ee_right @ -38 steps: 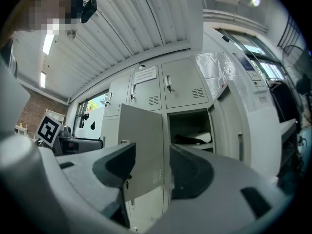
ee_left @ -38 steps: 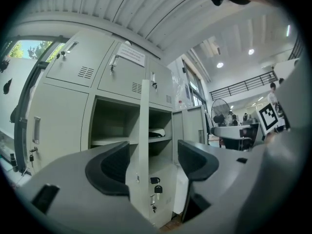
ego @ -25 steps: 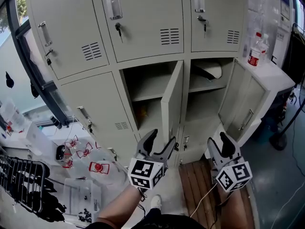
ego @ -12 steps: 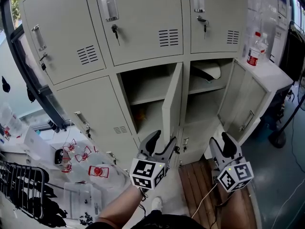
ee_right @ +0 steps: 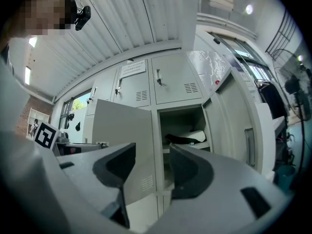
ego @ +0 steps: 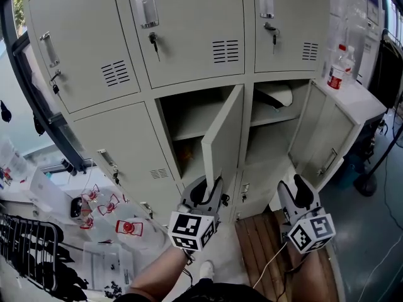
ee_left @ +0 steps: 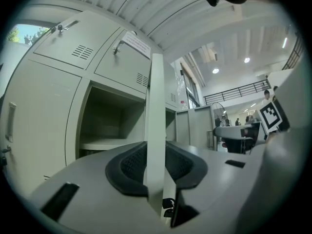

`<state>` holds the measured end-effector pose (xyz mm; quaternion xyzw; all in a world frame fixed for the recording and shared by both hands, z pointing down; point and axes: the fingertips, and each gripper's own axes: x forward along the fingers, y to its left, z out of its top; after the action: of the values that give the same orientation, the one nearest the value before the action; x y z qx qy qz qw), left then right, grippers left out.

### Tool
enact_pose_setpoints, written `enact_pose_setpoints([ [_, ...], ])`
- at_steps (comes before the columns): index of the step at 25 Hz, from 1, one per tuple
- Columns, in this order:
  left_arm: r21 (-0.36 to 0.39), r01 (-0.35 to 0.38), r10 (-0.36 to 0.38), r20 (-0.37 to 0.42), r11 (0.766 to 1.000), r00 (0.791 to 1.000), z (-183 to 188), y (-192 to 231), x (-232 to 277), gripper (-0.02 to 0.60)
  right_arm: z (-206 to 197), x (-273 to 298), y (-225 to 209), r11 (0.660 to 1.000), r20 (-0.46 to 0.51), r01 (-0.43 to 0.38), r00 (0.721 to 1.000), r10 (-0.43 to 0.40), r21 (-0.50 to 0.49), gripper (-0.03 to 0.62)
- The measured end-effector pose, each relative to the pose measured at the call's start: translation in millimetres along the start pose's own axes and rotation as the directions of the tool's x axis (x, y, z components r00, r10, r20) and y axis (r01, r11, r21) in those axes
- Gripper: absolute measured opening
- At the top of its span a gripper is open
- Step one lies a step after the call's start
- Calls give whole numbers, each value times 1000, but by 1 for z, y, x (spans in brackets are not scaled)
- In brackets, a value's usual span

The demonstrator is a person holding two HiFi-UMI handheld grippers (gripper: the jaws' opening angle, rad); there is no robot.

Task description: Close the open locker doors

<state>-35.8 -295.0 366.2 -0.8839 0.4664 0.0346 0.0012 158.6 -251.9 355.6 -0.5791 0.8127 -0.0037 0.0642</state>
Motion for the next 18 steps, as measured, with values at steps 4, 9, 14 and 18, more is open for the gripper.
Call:
enact_pose_setpoints([
  [4,3,-12,12,1,1000,1000,0,10,-1,95,-4,8,4,1000,-9,-12,1000,12,-1,204],
  [9,12,-26,26,4,1000,1000,1,20,-2,100,-9,18,10,1000,-21,-28,999,28,0,204],
  [14,18,-42,42,6,999,999,2,33,-3,107,-15,31,13,999,-30,-42,999,43,6,204],
  [18,26,-51,51,6,998,999,2,43,-2,114,-18,43,18,998,-36,-60,998,61,7,204],
])
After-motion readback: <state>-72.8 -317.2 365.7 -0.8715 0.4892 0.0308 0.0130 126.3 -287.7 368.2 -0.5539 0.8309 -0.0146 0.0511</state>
